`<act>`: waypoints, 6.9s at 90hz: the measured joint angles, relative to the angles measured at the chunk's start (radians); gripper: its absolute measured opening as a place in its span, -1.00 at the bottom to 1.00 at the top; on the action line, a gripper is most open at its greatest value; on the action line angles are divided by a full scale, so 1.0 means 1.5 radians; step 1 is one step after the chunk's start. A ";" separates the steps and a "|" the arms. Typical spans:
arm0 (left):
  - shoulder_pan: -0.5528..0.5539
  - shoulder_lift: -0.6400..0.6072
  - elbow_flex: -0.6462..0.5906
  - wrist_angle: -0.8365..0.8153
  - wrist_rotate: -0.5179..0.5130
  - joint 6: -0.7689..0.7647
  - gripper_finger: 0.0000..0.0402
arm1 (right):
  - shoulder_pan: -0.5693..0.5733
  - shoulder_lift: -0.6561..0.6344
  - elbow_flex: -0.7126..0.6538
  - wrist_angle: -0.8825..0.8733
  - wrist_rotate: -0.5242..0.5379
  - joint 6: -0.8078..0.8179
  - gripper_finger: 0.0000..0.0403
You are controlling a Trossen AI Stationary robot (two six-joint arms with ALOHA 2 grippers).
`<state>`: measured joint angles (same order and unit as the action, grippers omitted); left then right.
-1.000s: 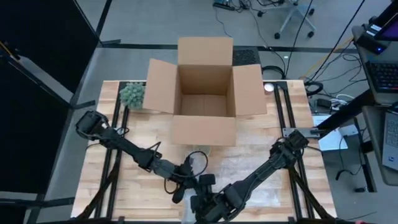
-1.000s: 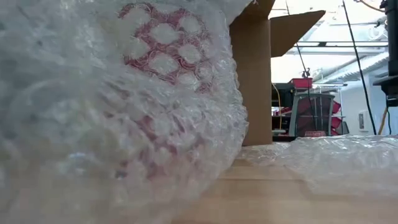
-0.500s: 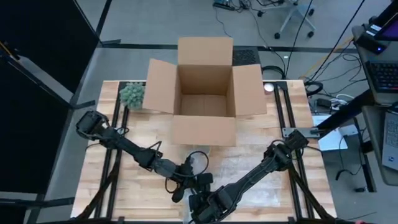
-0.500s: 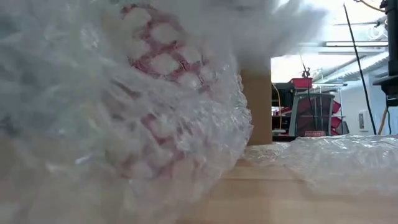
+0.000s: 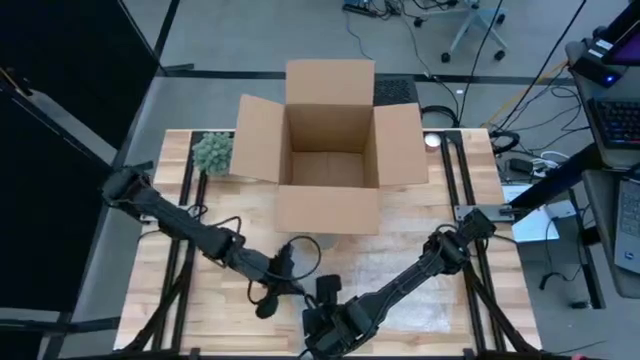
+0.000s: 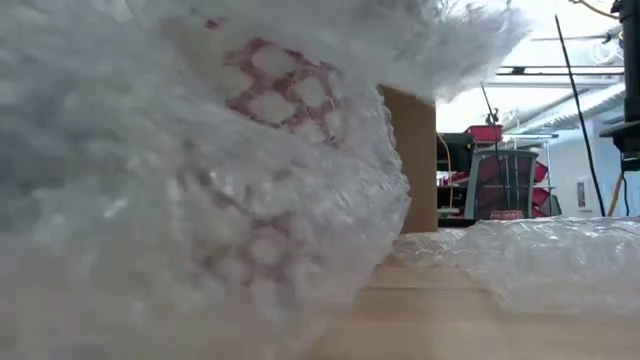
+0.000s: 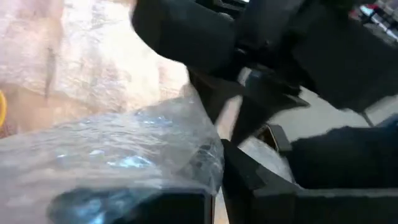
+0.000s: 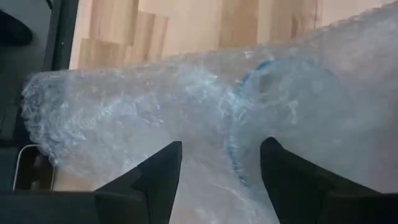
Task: Wrap mug
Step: Wrap the red patterned mug with bubble wrap
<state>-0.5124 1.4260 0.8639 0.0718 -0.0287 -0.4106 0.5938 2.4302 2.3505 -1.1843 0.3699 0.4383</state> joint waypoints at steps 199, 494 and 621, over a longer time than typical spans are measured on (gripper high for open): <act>0.039 0.173 -0.025 0.180 -0.059 0.085 -0.17 | -0.018 0.002 -0.002 0.005 -0.024 0.014 -0.03; 0.045 0.119 -0.025 0.125 -0.121 0.032 -0.17 | -0.027 0.009 -0.039 0.040 -0.059 0.009 -0.03; 0.037 0.238 -0.020 0.221 -0.089 0.016 -0.17 | -0.016 -0.030 -0.037 -0.002 -0.022 0.030 -0.03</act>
<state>-0.4568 1.7828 0.8333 0.4030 -0.1623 -0.3870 0.5704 2.3852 2.2944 -1.1865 0.3362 0.4833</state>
